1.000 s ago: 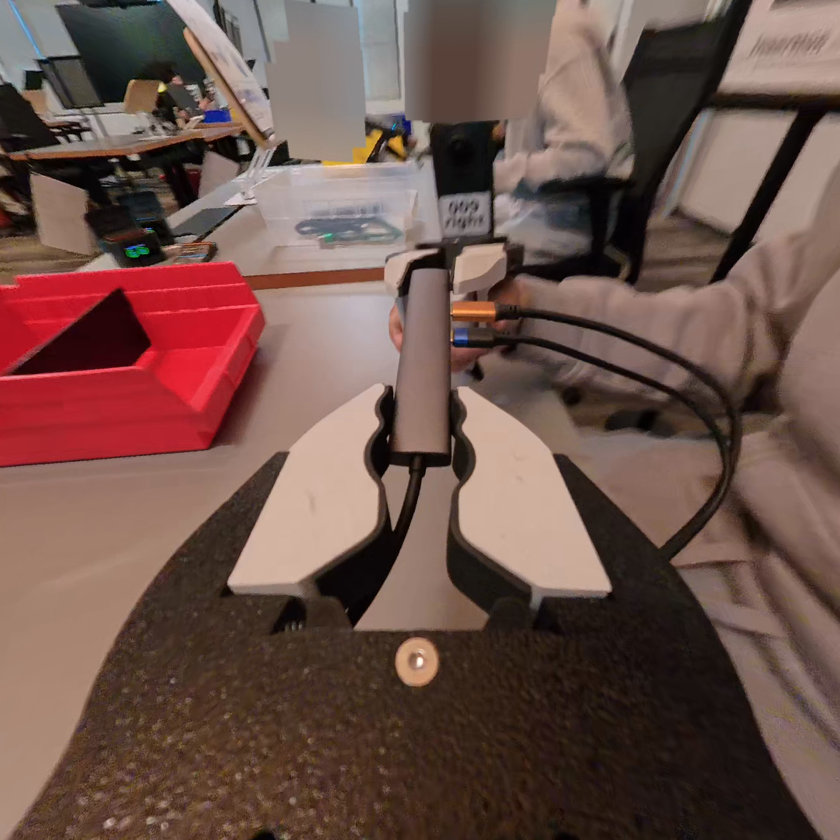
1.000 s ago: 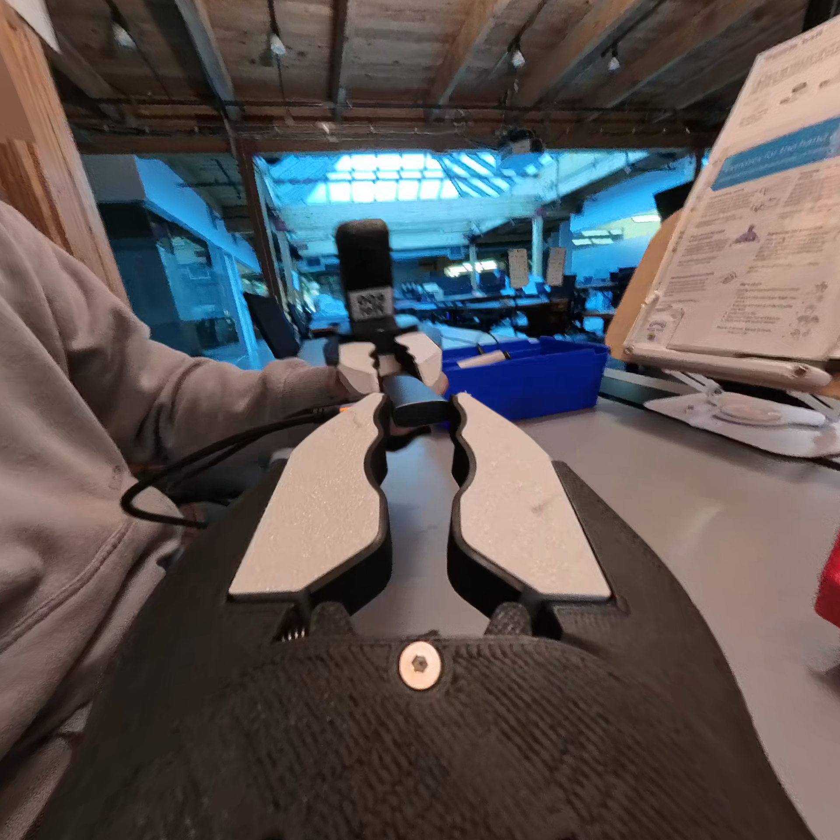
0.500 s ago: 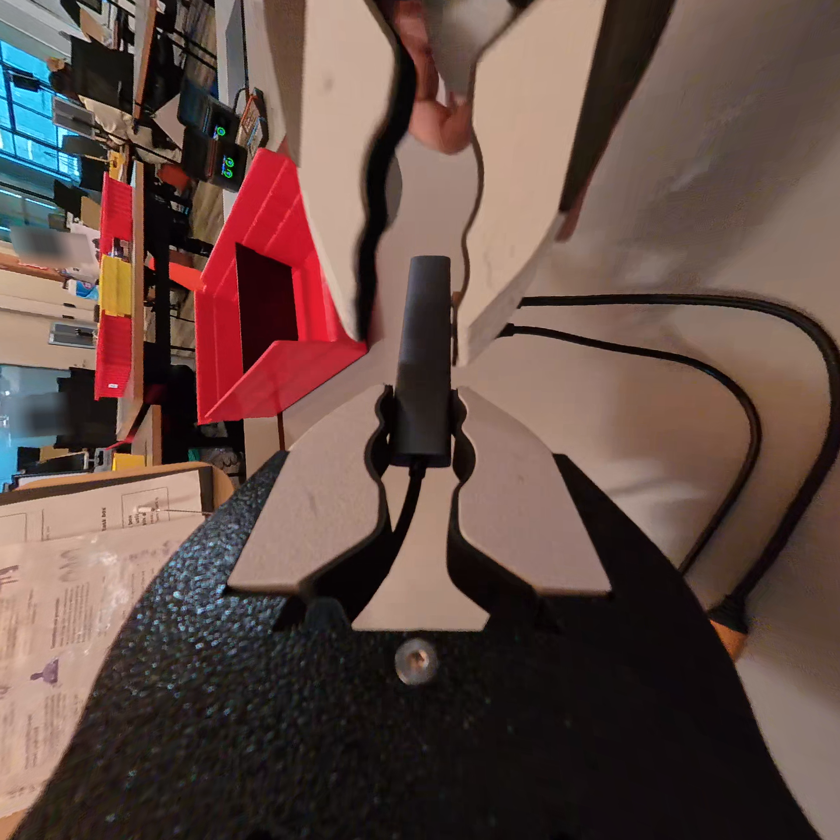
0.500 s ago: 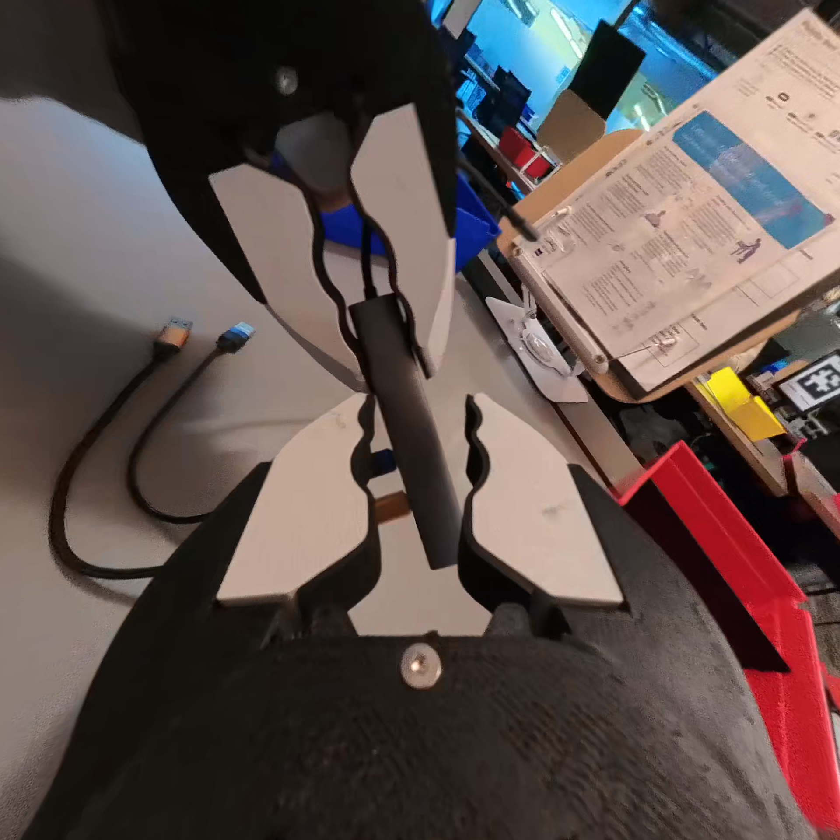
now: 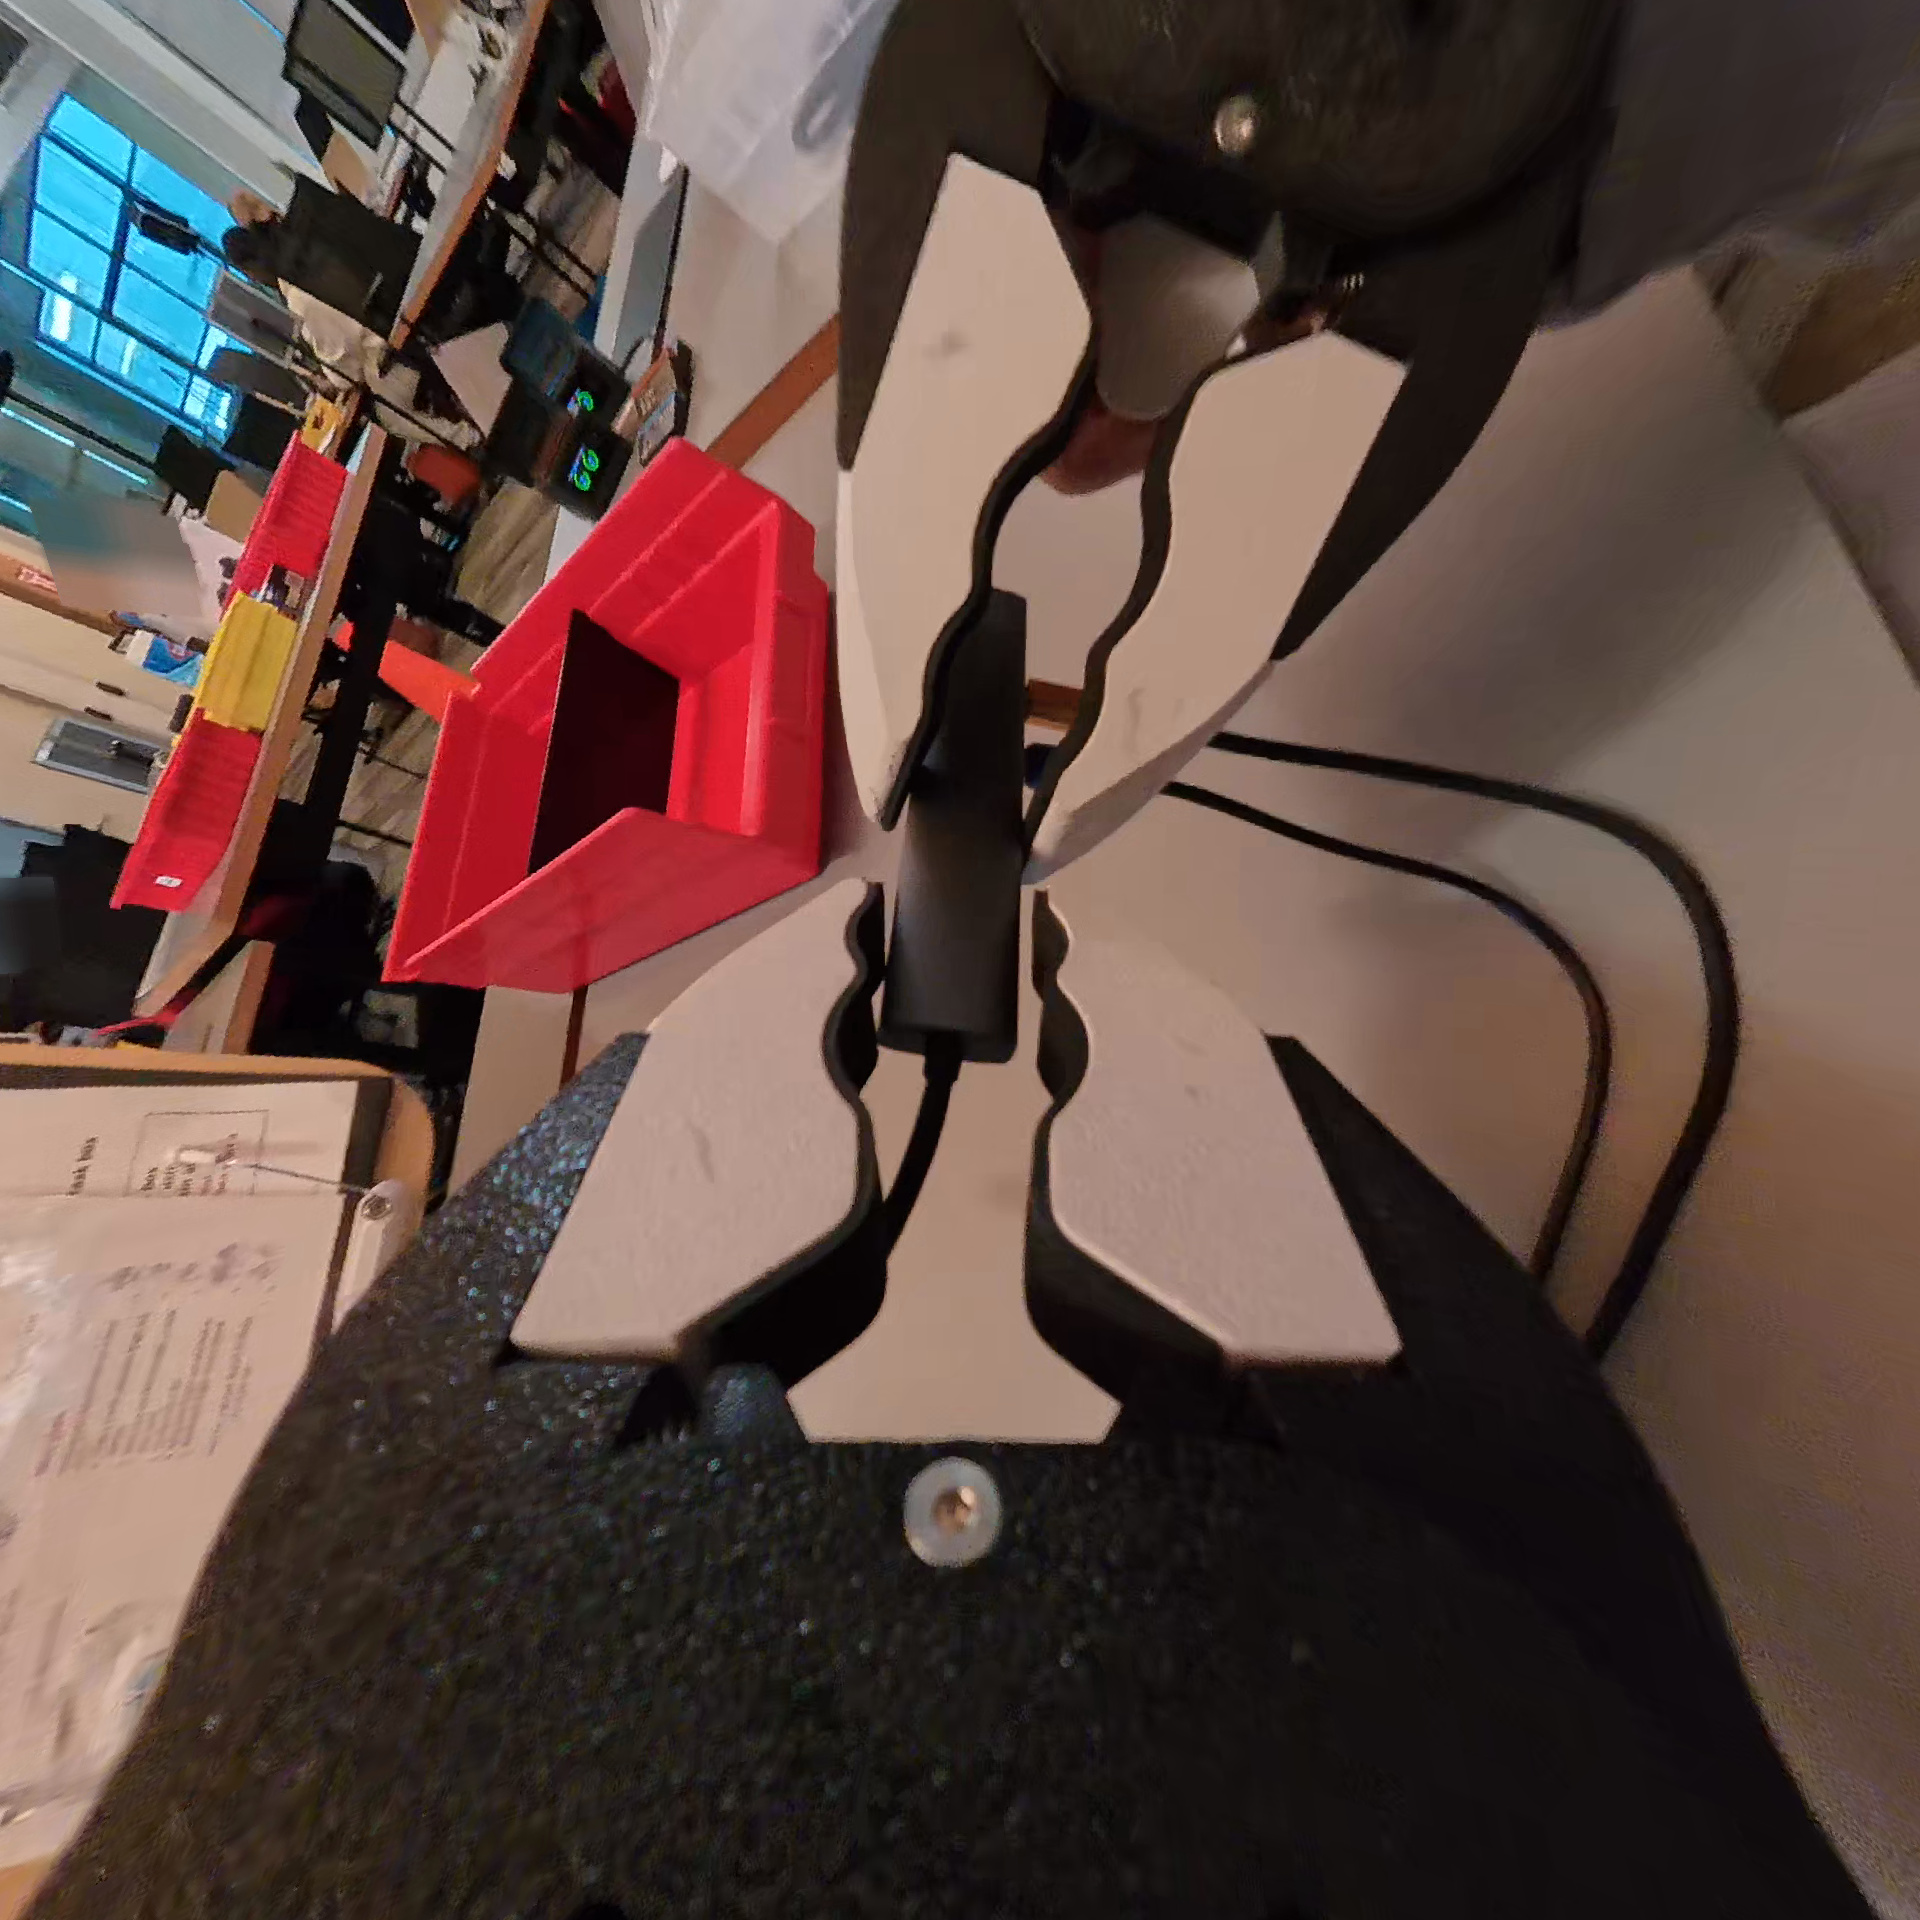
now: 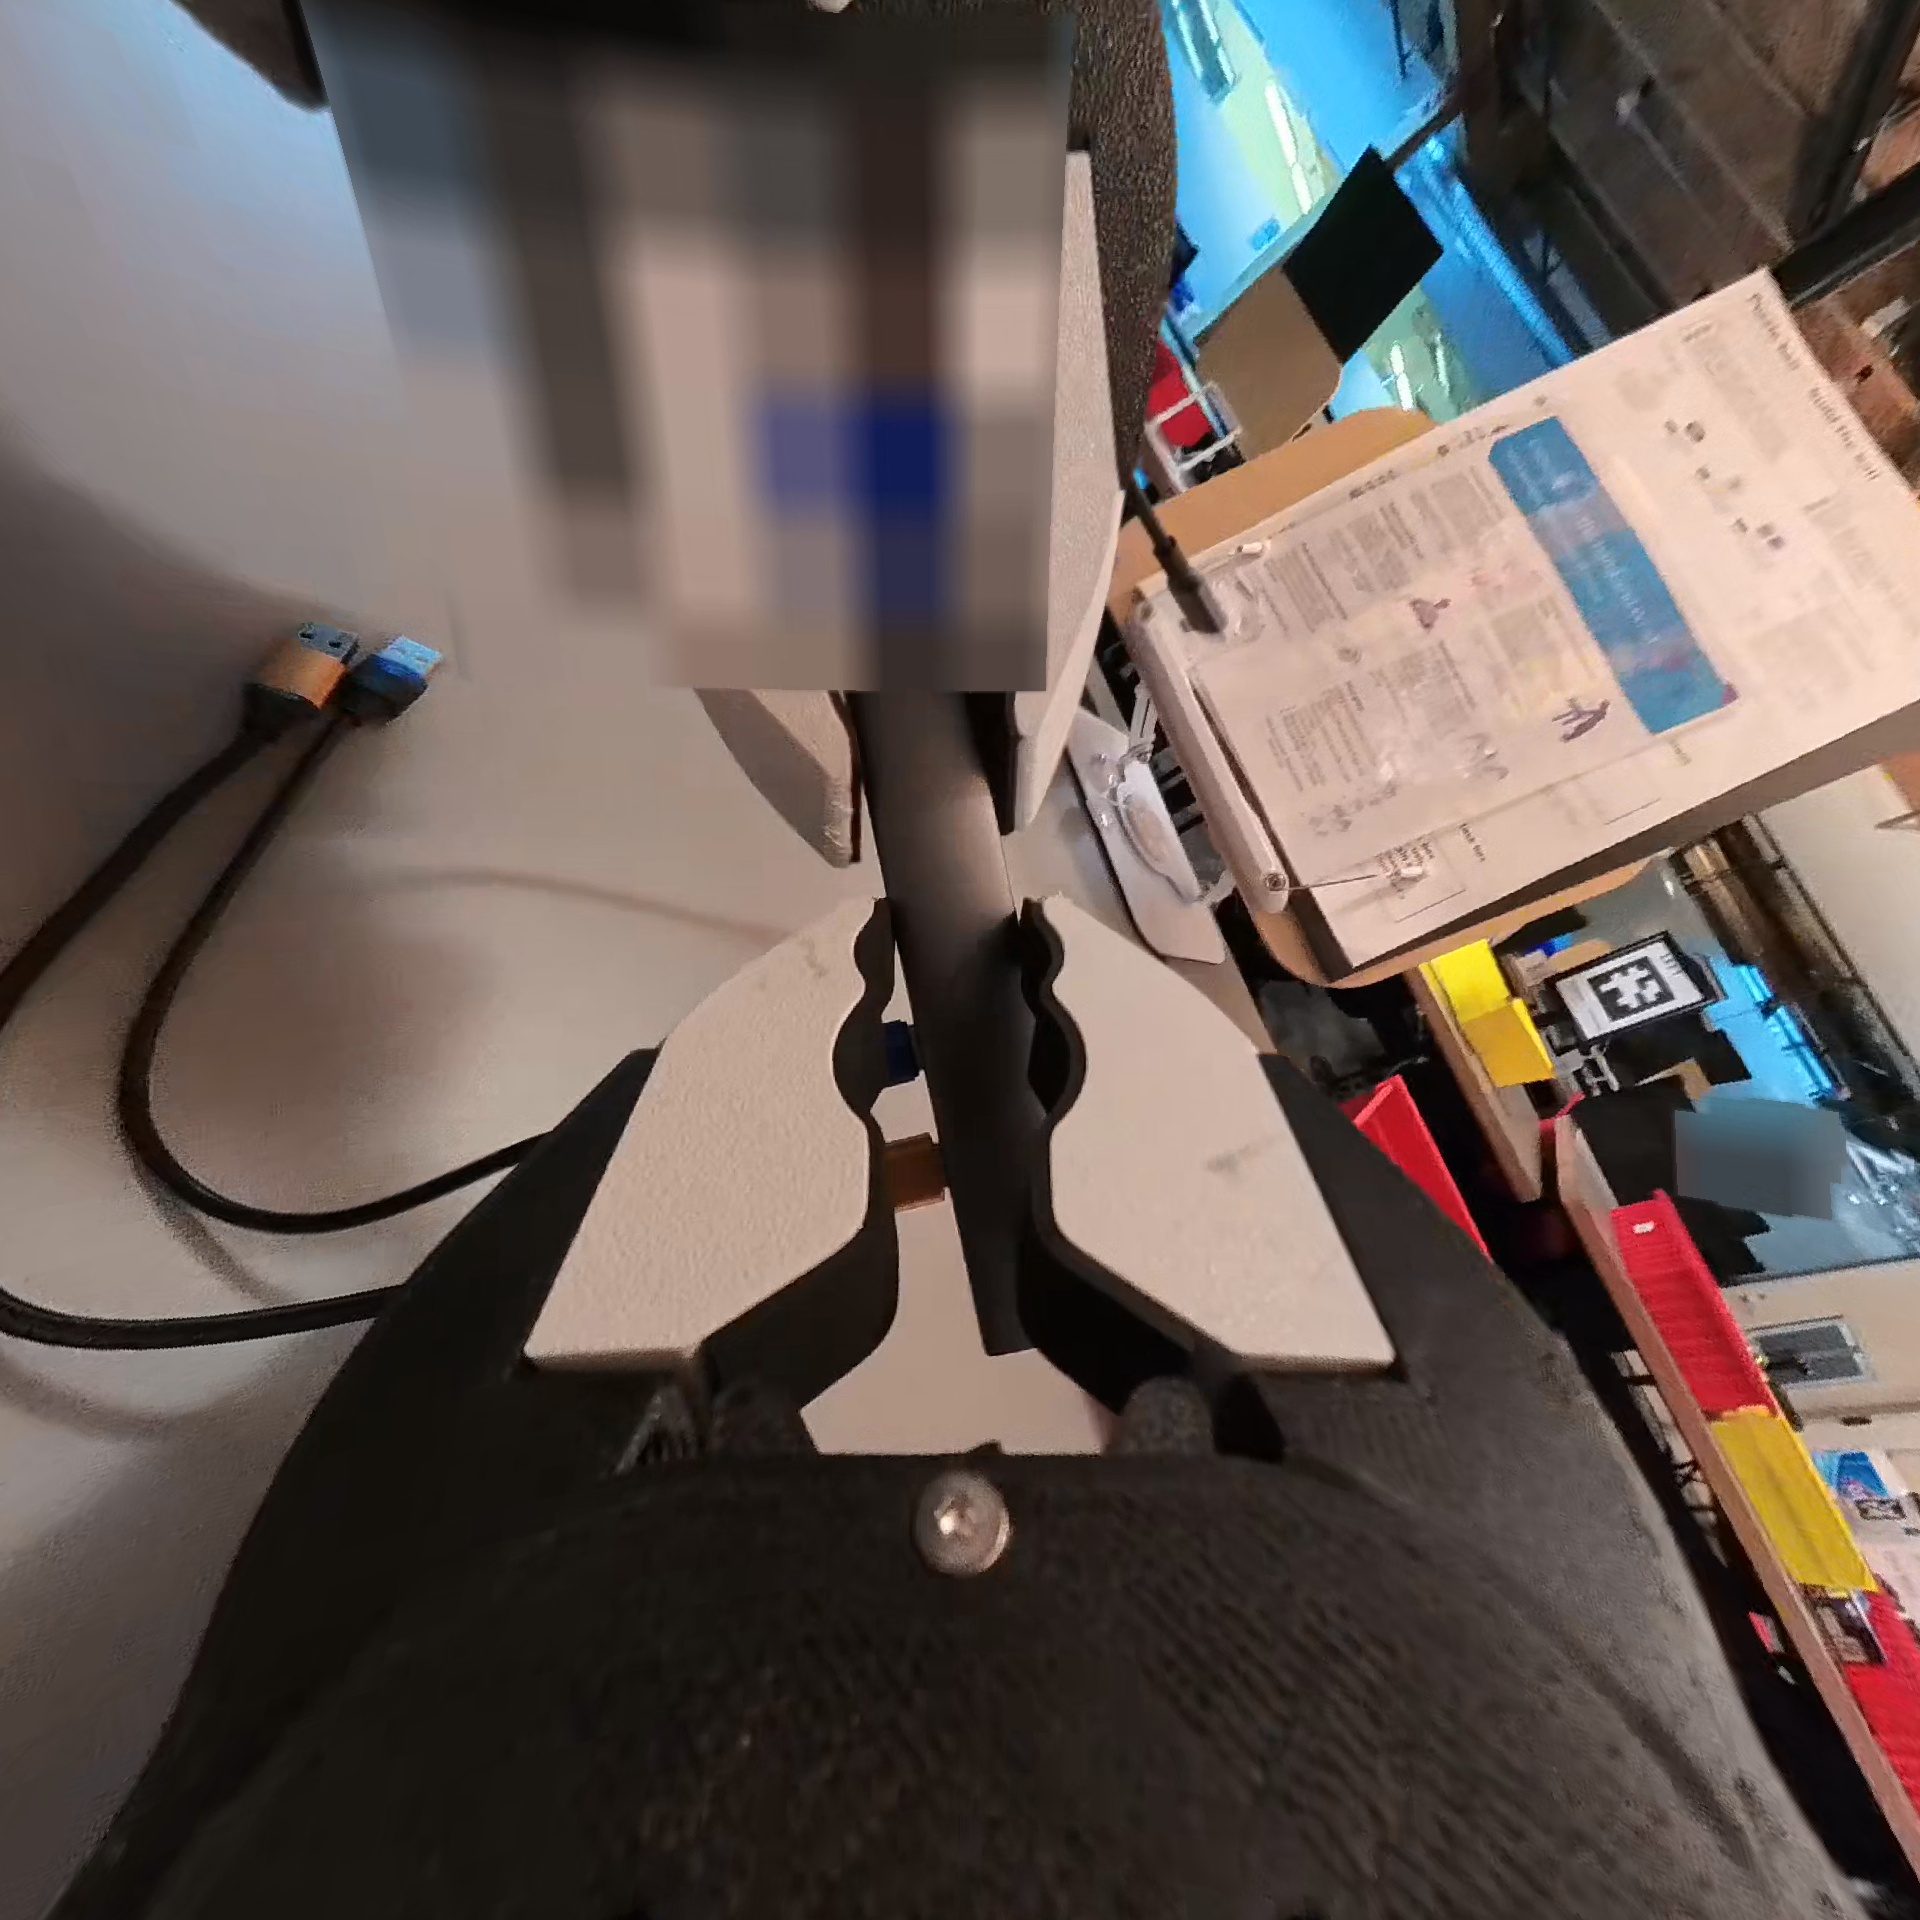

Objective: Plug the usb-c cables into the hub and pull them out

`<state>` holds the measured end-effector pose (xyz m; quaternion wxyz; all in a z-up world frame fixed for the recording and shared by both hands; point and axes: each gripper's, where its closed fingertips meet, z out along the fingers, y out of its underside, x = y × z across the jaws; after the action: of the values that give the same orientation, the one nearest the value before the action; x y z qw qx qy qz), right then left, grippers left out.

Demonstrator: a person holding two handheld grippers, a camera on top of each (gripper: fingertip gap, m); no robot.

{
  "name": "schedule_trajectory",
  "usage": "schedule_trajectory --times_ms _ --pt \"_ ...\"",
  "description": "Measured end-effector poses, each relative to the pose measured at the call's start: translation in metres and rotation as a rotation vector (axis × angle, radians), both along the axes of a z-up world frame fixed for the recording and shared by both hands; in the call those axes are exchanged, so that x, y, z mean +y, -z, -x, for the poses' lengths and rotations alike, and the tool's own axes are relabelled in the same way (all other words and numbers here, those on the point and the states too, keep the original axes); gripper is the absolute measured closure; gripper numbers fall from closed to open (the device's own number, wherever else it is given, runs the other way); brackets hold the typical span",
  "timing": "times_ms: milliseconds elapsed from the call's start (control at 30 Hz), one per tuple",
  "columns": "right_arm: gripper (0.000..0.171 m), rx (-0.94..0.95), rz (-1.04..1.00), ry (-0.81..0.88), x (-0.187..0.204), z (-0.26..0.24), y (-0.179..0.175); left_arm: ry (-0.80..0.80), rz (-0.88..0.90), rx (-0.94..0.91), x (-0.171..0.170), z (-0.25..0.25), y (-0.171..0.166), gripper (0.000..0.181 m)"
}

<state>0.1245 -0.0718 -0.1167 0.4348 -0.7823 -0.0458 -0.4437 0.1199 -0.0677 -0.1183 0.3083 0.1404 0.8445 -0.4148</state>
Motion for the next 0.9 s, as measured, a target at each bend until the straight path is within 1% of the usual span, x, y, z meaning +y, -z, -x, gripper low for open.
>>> schedule_trajectory --times_ms 33,100,133,167,400,600,700,800,867,900 --pt "0.147 0.0 -0.002 -0.001 0.0 0.0 0.0 0.008 0.022 0.019 0.0 0.001 -0.001 0.154" --pt "0.147 0.003 -0.001 -0.014 0.002 0.001 0.001 0.016 0.034 0.057 0.001 0.001 0.003 0.152" --pt "0.147 0.013 0.004 -0.023 0.003 0.002 0.002 0.032 0.034 0.069 0.001 0.003 0.006 0.155" --pt "0.147 0.041 0.005 -0.043 0.004 0.005 0.005 0.041 0.036 0.075 0.0 0.004 0.008 0.158" --pt "0.148 0.089 0.02 -0.056 -0.002 0.004 0.012 0.062 0.076 0.093 -0.006 0.002 0.015 0.158" --pt "0.146 0.146 0.0 -0.022 -0.007 -0.003 0.019 -0.006 0.087 0.108 -0.008 -0.006 0.023 0.158" --pt "0.145 0.169 -0.141 0.08 -0.022 -0.017 0.003 -0.17 0.157 0.101 0.01 -0.032 0.021 0.158" --pt "0.129 0.315 -0.372 0.179 -0.031 -0.03 -0.01 -0.395 0.375 0.222 0.036 -0.058 0.009 0.159" --pt "0.131 0.36 -0.495 0.224 -0.025 -0.034 -0.016 -0.528 0.497 0.267 0.053 -0.068 0.005 0.158" --pt "0.135 0.381 -0.556 0.213 -0.015 -0.031 -0.021 -0.584 0.549 0.284 0.061 -0.071 0.005 0.158"
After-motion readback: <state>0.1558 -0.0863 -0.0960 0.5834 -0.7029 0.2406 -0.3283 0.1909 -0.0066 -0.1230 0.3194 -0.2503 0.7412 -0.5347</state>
